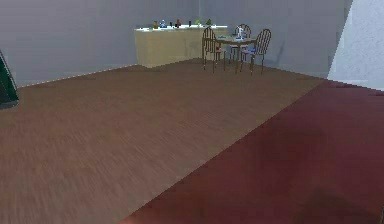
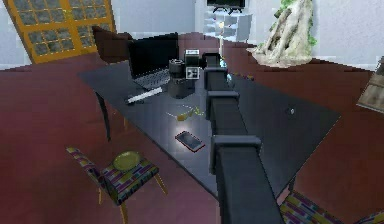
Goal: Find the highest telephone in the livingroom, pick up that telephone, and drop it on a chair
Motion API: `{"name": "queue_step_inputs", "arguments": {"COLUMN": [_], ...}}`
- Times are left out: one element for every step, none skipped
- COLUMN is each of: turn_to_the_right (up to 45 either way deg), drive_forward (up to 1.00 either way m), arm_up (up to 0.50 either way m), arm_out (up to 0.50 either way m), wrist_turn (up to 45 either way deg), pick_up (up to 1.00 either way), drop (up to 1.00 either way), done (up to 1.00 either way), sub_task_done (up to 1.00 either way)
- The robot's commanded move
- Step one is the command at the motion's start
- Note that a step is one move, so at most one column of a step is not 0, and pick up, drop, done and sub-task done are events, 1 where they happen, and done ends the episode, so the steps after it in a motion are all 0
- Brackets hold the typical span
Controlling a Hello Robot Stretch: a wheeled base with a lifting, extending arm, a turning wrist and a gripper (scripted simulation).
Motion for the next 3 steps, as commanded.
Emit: {"name": "queue_step_inputs", "arguments": {"turn_to_the_right": [0.0,0.0,0.0], "drive_forward": [0.0,0.0,0.0], "arm_up": [0.0,0.0,-0.3], "arm_out": [0.0,0.0,0.0], "wrist_turn": [45.0,12.0,0.0], "pick_up": [0.0,0.0,0.0], "drop": [0.0,0.0,0.0], "done": [0.0,0.0,0.0], "sub_task_done": [0.0,0.0,0.0]}}
